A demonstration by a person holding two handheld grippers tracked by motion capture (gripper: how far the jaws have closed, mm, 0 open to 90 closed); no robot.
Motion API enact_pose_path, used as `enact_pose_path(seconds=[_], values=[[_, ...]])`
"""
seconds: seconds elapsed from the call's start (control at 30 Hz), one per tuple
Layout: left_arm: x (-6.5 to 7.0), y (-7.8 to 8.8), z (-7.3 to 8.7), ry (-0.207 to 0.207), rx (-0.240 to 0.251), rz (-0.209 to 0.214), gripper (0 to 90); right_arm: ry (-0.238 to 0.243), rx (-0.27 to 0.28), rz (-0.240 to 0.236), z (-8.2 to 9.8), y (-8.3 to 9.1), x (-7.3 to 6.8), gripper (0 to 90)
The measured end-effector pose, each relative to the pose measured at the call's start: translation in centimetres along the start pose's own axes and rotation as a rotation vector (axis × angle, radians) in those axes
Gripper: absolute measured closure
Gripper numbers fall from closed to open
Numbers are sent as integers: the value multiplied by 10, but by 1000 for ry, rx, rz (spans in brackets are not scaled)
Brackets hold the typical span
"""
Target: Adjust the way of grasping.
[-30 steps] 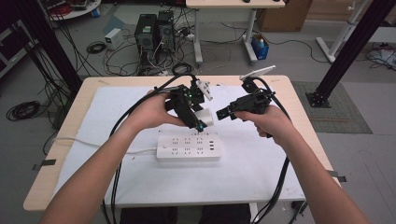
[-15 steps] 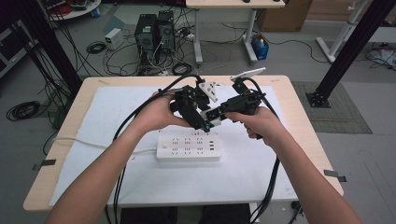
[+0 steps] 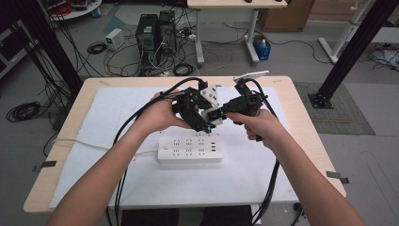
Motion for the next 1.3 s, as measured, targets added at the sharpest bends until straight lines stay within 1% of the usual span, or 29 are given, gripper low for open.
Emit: enact_pose_path(seconds=[0.07, 0.1, 0.13, 0.17, 0.2, 0.23, 0.27, 0.3, 0.33, 0.37, 0.4, 0.43, 0.47, 0.53, 0.57, 0.63, 0.67, 0.7, 0.73, 0.77, 0.8, 0.83, 0.87, 0.93, 0.97, 1.07, 1.17, 1.23, 1.3], values=[[0, 0, 0, 9, -4, 5, 378, 10, -5, 2, 0, 0, -1, 624], [-2, -2, 4, 19, -42, -19, 331, 14, 5, 14, 0, 2, -1, 624], [-2, -3, 6, 24, -52, -19, 315, 19, 6, 15, 0, 3, 0, 625], [-4, -3, 9, 52, -57, -18, 285, 18, 12, 20, 0, 4, 0, 625], [-4, -3, 9, 52, -57, -18, 278, 18, 12, 20, 0, 4, 0, 625], [-6, 0, 17, 66, -68, -21, 278, 21, 25, 46, 1, 11, 3, 624], [-6, 1, 20, 77, -70, -19, 278, 31, 37, 64, 1, 14, 4, 624], [-7, 4, 24, 97, -78, -26, 276, 37, 32, 81, 1, 16, 5, 624], [-8, 6, 28, 99, -90, -37, 257, 49, 36, 98, 2, 20, 6, 624], [-8, 9, 32, 112, -97, -43, 251, 54, 47, 116, 2, 22, 7, 624], [-9, 14, 37, 125, -105, -44, 251, 62, 45, 138, 2, 26, 7, 624], [-9, 16, 40, 142, -103, -42, 251, 72, 49, 172, 1, 30, 8, 624], [-11, 20, 45, 156, -114, -38, 251, 81, 54, 197, 1, 32, 9, 624], [-15, 26, 56, 202, -138, -33, 218, 107, 39, 279, 1, 37, 10, 624], [-17, 30, 63, 232, -157, -35, 217, 121, 29, 322, 1, 40, 10, 624], [-20, 34, 73, 259, -188, -42, 216, 161, 1, 421, 1, 42, 10, 623], [-23, 37, 81, 280, -211, -39, 216, 171, -8, 451, 1, 43, 10, 623], [-23, 37, 81, 280, -211, -39, 217, 184, -27, 495, 2, 44, 11, 623], [-27, 41, 94, 332, -250, -32, 216, 189, -39, 527, 2, 45, 12, 624], [-29, 43, 99, 343, -269, -32, 216, 194, -46, 546, 3, 45, 13, 623], [-32, 45, 109, 371, -299, -49, 216, 200, -53, 561, 3, 45, 14, 623], [-33, 46, 113, 385, -308, -55, 216, 207, -61, 584, 3, 46, 16, 623], [-36, 48, 121, 407, -331, -72, 216, 210, -69, 590, 3, 46, 17, 623], [-36, 48, 121, 407, -331, -72, 216, 209, -77, 598, 4, 46, 19, 623], [-39, 51, 134, 449, -318, -70, 216, 218, -83, 619, 4, 47, 22, 623], [-40, 51, 140, 451, -325, -67, 216, 212, -80, 612, 5, 47, 23, 623], [-38, 51, 142, 452, -316, -65, 216, 217, -81, 609, 5, 48, 23, 623], [-38, 52, 143, 452, -321, -65, 216, 219, -85, 608, 5, 47, 22, 623], [-37, 53, 144, 457, -305, -71, 216, 216, -91, 607, 5, 46, 22, 623]])
Point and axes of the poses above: each handheld gripper's, and its own axes: y roughly backward along the jaws, z roughly out of its underside, x roughly to its right, the point moved 3 cm from there along -y, roughly forward along the jaws, and after that the axes turned 3 degrees about -x, right-handed, at the moved point
